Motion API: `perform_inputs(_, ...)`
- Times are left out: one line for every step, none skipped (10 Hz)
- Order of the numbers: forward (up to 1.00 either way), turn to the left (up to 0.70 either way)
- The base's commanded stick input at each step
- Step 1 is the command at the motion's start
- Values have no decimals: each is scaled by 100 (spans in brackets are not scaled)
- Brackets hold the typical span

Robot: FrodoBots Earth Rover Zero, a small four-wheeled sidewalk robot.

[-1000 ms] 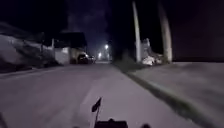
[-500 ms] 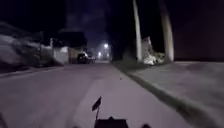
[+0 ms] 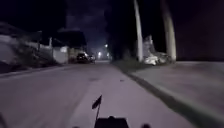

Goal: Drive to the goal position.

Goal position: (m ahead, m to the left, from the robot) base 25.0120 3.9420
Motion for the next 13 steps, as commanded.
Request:
perform_inputs(50,0)
perform_inputs(50,0)
perform_inputs(50,0)
perform_inputs(50,0)
perform_inputs(50,0)
perform_inputs(50,0)
perform_inputs(50,0)
perform_inputs(50,0)
perform_inputs(50,0)
perform_inputs(50,0)
perform_inputs(50,0)
perform_inputs(50,0)
perform_inputs(50,0)
